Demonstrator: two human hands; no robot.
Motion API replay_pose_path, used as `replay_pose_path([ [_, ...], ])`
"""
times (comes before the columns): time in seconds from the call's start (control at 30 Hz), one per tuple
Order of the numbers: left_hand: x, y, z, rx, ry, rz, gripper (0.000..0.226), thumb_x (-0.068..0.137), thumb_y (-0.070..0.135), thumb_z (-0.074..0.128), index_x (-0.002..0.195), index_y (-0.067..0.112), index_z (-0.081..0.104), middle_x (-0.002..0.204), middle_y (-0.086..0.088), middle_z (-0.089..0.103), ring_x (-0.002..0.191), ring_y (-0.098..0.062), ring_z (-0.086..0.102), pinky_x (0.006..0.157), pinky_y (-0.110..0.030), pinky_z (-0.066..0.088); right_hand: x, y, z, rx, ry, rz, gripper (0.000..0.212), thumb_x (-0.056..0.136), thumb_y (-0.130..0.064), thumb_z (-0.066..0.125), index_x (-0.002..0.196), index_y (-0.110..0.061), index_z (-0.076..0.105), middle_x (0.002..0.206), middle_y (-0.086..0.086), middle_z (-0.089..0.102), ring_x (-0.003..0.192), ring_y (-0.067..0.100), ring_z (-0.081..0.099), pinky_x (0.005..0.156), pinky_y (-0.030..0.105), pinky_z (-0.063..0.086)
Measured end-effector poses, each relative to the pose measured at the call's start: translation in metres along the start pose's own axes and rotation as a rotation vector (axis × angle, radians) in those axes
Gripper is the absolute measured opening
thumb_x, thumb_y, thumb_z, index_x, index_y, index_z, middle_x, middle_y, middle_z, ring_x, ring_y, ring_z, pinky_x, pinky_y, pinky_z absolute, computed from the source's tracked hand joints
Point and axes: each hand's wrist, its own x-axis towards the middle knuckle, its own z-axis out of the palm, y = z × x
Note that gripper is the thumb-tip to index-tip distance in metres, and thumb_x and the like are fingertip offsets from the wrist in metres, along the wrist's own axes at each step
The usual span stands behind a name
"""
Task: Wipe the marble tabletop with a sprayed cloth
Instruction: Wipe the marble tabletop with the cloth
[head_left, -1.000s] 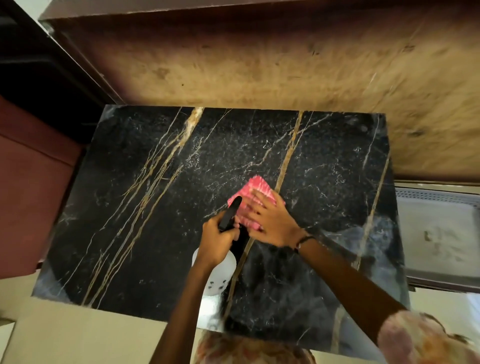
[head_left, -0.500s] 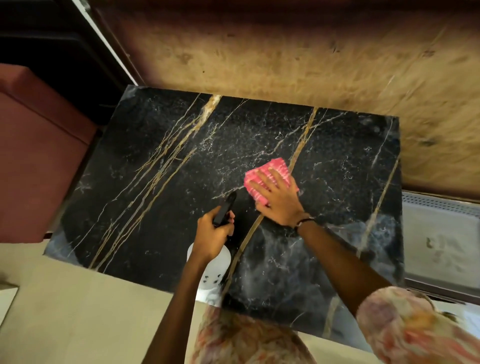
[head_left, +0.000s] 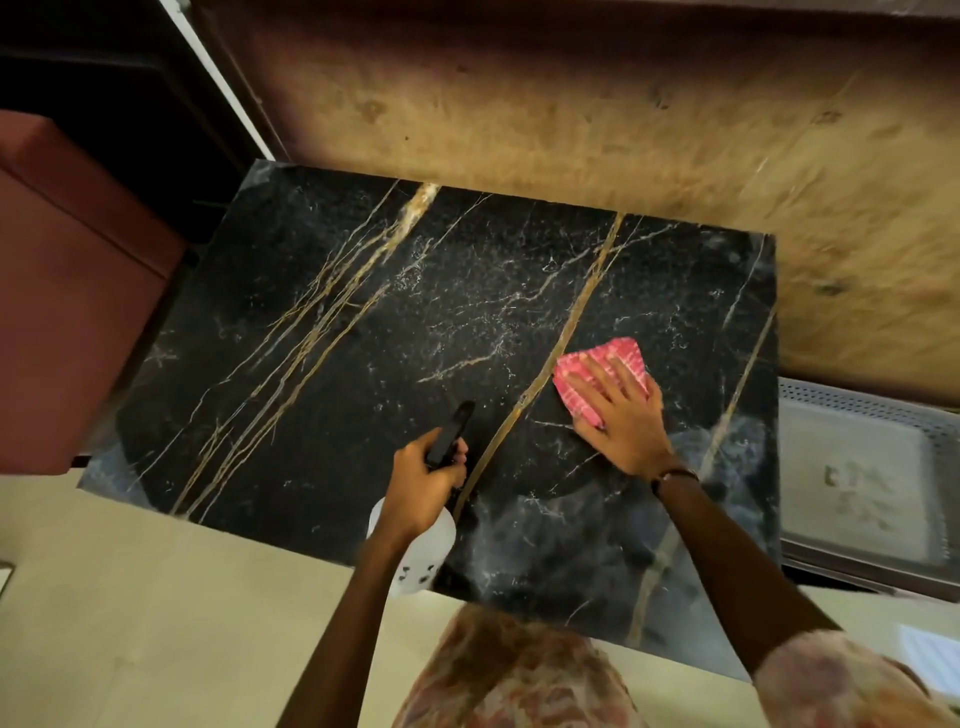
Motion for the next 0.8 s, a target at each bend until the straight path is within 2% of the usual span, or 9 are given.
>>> replay_pose_path([
  [0.13, -0.004, -0.002, 0.008, 0.036, -0.029, 0.034, 0.021, 0.072, -0.013, 0.055, 0.083, 0.003, 0.063, 0.070, -0.006, 0.059, 0.054, -0.010, 0.049, 0.048, -0.013, 0.039, 0.021, -0.044, 0.011, 0.032, -0.007, 0.045, 0.063, 0.091, -0.052, 0.048, 0.148, -0.035, 0.027, 0.160, -0.002, 0.017, 0.147, 0.027, 0.009, 0.109, 0.068, 0.004],
  [0.23, -0.008, -0.001, 0.015, 0.042, -0.060, 0.038, 0.022, 0.070, -0.014, 0.054, 0.083, 0.001, 0.062, 0.064, 0.000, 0.056, 0.054, -0.008, 0.048, 0.050, -0.013, 0.038, -0.016, -0.061, 0.021, 0.016, -0.026, -0.106, 0.062, 0.091, -0.050, 0.049, 0.148, -0.034, 0.030, 0.159, -0.001, 0.021, 0.147, 0.029, 0.011, 0.112, 0.066, 0.009],
  [0.33, -0.012, 0.001, 0.020, 0.028, -0.083, 0.016, 0.020, 0.075, -0.013, 0.054, 0.087, 0.001, 0.062, 0.065, 0.000, 0.054, 0.056, -0.010, 0.048, 0.054, -0.019, 0.039, -0.069, -0.040, 0.026, -0.034, -0.083, -0.184, 0.064, 0.090, -0.057, 0.040, 0.148, -0.035, 0.027, 0.158, -0.001, 0.021, 0.147, 0.029, 0.013, 0.113, 0.065, 0.010],
  [0.4, -0.016, 0.002, 0.022, 0.020, -0.097, 0.001, 0.019, 0.078, -0.011, 0.055, 0.088, 0.003, 0.063, 0.067, -0.001, 0.055, 0.057, -0.010, 0.049, 0.055, -0.020, 0.039, -0.097, -0.013, 0.020, -0.031, -0.064, -0.130, 0.066, 0.086, -0.059, 0.039, 0.147, -0.034, 0.030, 0.156, 0.003, 0.028, 0.144, 0.030, 0.019, 0.108, 0.070, 0.020],
  [0.47, -0.020, 0.002, 0.023, 0.015, -0.101, -0.006, 0.019, 0.079, -0.010, 0.056, 0.088, 0.005, 0.063, 0.069, -0.001, 0.056, 0.058, -0.011, 0.049, 0.054, -0.019, 0.038, -0.108, 0.017, 0.009, -0.033, -0.043, 0.003, 0.069, 0.083, -0.059, 0.040, 0.145, -0.030, 0.032, 0.154, 0.007, 0.032, 0.143, 0.032, 0.021, 0.105, 0.071, 0.024],
  [0.57, -0.027, 0.000, 0.023, 0.007, -0.094, 0.000, 0.020, 0.079, -0.010, 0.056, 0.088, 0.006, 0.063, 0.074, -0.007, 0.057, 0.059, -0.014, 0.049, 0.053, -0.020, 0.038, -0.087, 0.045, -0.001, -0.038, -0.008, 0.250, 0.072, 0.088, -0.055, 0.050, 0.149, -0.030, 0.021, 0.160, 0.003, 0.015, 0.147, 0.031, 0.009, 0.110, 0.067, 0.011],
  [0.67, -0.035, -0.006, 0.026, 0.014, -0.087, 0.009, 0.020, 0.078, -0.010, 0.056, 0.089, 0.005, 0.064, 0.077, -0.010, 0.058, 0.066, -0.018, 0.050, 0.058, -0.025, 0.040, -0.043, 0.031, -0.003, 0.049, 0.030, 0.411, 0.066, 0.094, -0.044, 0.051, 0.150, -0.029, 0.020, 0.161, 0.003, 0.008, 0.147, 0.034, 0.003, 0.112, 0.063, 0.003],
  [0.73, -0.041, -0.011, 0.029, 0.023, -0.103, 0.016, 0.019, 0.078, -0.010, 0.057, 0.087, 0.006, 0.064, 0.076, -0.007, 0.058, 0.068, -0.018, 0.051, 0.061, -0.025, 0.041, -0.026, 0.011, 0.000, 0.075, 0.010, 0.407, 0.063, 0.095, -0.044, 0.048, 0.150, -0.031, 0.020, 0.161, 0.002, 0.007, 0.147, 0.034, 0.003, 0.112, 0.064, 0.002],
  [0.8, -0.047, -0.015, 0.033, 0.027, -0.120, 0.015, 0.021, 0.078, -0.010, 0.057, 0.086, 0.008, 0.063, 0.074, -0.004, 0.059, 0.066, -0.014, 0.053, 0.060, -0.022, 0.042, -0.032, -0.005, 0.004, 0.043, -0.014, 0.293, 0.063, 0.095, -0.047, 0.047, 0.150, -0.033, 0.021, 0.161, 0.000, 0.010, 0.147, 0.031, 0.004, 0.111, 0.065, 0.002],
])
